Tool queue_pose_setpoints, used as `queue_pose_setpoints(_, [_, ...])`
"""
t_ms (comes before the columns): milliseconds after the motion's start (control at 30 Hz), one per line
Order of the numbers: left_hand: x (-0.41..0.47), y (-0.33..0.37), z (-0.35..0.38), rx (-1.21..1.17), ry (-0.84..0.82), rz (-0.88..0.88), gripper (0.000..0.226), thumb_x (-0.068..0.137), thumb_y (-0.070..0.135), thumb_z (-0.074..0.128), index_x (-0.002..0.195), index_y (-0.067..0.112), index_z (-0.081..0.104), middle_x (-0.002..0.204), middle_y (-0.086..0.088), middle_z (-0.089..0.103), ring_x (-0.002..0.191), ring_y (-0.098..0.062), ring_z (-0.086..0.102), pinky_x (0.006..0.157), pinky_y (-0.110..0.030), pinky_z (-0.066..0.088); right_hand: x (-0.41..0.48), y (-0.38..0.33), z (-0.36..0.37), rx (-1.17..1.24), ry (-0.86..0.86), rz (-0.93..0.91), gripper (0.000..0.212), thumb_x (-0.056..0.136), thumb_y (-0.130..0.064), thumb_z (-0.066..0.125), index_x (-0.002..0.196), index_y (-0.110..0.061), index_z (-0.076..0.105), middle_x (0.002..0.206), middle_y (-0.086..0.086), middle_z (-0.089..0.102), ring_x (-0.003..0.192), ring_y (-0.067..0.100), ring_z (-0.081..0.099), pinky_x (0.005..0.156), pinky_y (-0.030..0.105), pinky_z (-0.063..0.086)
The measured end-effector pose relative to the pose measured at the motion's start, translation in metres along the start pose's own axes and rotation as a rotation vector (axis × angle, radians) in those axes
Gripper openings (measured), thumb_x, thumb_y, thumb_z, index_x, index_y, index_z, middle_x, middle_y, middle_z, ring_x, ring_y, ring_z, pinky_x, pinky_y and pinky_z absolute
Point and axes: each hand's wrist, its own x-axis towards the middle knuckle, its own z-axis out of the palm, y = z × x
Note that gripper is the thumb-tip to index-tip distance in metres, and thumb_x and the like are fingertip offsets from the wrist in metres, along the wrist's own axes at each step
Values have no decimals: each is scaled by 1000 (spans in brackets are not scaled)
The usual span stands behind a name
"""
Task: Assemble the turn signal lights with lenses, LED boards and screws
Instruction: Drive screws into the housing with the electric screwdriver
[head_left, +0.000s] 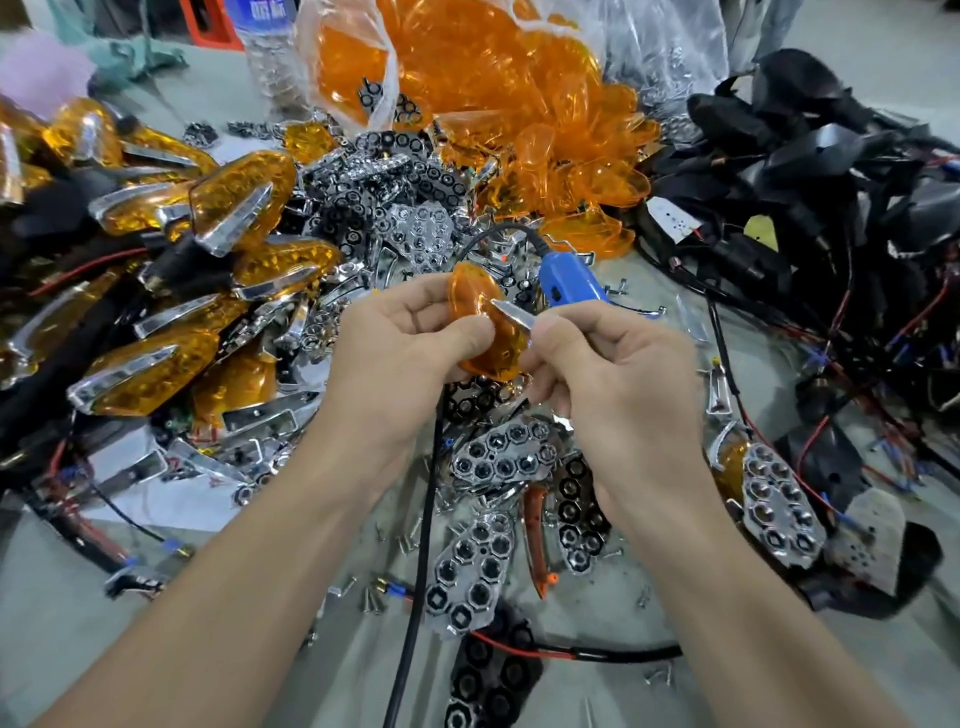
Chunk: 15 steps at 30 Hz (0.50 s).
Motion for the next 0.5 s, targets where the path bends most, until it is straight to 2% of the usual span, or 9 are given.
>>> queue_pose_setpoints(100, [0, 0, 0, -9, -7, -12, 25, 91, -6, 70, 103, 15, 74, 91, -3, 81, 79, -17, 76, 73, -34, 63, -1, 4, 3, -93, 5, -28, 20, 96, -17, 70, 77, -21, 78, 71, 11, 68, 58, 19, 53, 54, 37, 43])
queue_pose_setpoints(133, [-1, -1, 0, -15, -13, -10, 25, 90, -7, 70, 103, 14, 75, 91, -4, 81, 79, -18, 76, 72, -33, 64, -1, 4, 3, -142, 8, -43, 18, 96, -20, 71, 79, -23, 78, 72, 8, 69, 58, 17, 52, 55, 35, 43])
queue_pose_setpoints(200, [0, -2, -2, -25, -18, 3, 27, 90, -9, 69, 102, 15, 75, 91, -5, 81, 78, -16, 76, 69, -28, 62, -1, 5, 4, -254, 2, -81, 18, 97, -25, 70, 80, -27, 77, 67, -5, 67, 55, 3, 49, 52, 20, 39])
queue_pose_setpoints(233, [0, -2, -3, -27, -19, 10, 29, 89, -10, 69, 102, 15, 75, 91, -5, 81, 77, -16, 76, 68, -25, 61, -1, 5, 4, -290, -9, -90, 19, 98, -26, 69, 80, -28, 76, 64, -9, 64, 54, 2, 49, 52, 16, 37])
queue_pose_setpoints(300, [0, -2, -4, -40, -22, 25, 32, 88, -14, 67, 101, 14, 76, 89, -5, 81, 77, -14, 76, 67, -24, 60, -3, 5, 6, -308, -35, -90, 23, 100, -26, 65, 78, -27, 72, 60, -10, 60, 51, 4, 48, 49, 18, 36])
queue_pose_setpoints(367, [-1, -1, -4, -62, -21, 39, 34, 87, -16, 65, 98, 13, 76, 86, -5, 81, 74, -16, 76, 69, -27, 61, -5, 5, 9, -265, -53, -68, 26, 102, -25, 62, 78, -23, 71, 63, -4, 64, 52, 10, 54, 48, 28, 43])
queue_pose_setpoints(500, [-2, 2, -6, -67, -29, 61, 33, 84, -18, 66, 96, 11, 77, 84, -6, 80, 70, -15, 75, 64, -21, 58, -7, 4, 12, -18, -83, 74, 27, 104, -17, 60, 80, -16, 72, 66, 1, 66, 54, 14, 55, 46, 30, 45])
